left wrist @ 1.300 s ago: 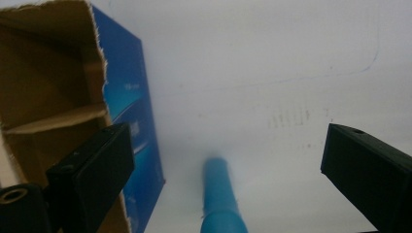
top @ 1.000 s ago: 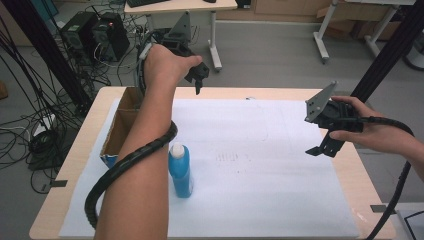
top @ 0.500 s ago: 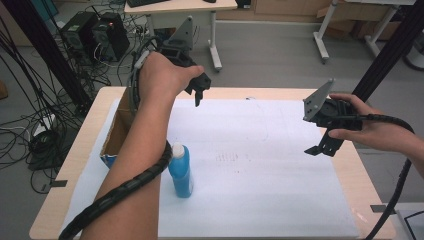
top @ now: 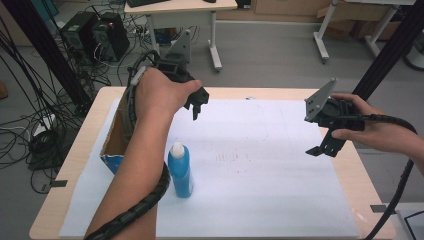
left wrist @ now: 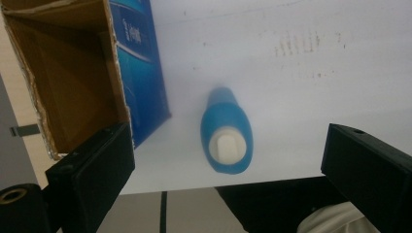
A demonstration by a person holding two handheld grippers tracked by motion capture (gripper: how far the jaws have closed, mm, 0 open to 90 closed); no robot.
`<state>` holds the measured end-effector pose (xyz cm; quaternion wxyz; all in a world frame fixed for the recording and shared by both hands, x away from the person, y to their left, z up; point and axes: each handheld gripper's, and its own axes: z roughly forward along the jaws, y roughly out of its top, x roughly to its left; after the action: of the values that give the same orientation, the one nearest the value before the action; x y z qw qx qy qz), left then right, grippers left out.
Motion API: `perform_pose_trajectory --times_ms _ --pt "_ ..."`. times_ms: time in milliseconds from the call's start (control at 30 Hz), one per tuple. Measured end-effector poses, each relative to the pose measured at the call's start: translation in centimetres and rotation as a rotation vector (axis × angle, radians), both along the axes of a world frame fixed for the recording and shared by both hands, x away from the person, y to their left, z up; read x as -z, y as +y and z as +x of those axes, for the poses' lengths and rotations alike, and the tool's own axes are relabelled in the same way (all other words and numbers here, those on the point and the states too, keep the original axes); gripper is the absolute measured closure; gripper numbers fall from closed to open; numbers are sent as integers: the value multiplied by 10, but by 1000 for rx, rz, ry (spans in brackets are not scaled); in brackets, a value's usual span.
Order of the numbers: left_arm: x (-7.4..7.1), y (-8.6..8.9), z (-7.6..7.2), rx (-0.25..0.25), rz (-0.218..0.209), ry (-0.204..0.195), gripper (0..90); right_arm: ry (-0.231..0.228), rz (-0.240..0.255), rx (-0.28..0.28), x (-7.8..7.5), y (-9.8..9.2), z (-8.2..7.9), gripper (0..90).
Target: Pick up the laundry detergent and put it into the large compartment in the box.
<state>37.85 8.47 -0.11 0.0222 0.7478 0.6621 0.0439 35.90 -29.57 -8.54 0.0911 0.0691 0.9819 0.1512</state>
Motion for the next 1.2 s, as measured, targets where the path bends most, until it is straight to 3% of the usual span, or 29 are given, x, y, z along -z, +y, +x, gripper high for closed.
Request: perform_pose_trajectory --times_ms 467,1200 --pt "31 7 -6 -6 -23 38 55 2 -1 0 2 0 -2 46" --pt "72 9 -16 -18 -37 50 54 -10 -3 -16 1 3 -10 46"
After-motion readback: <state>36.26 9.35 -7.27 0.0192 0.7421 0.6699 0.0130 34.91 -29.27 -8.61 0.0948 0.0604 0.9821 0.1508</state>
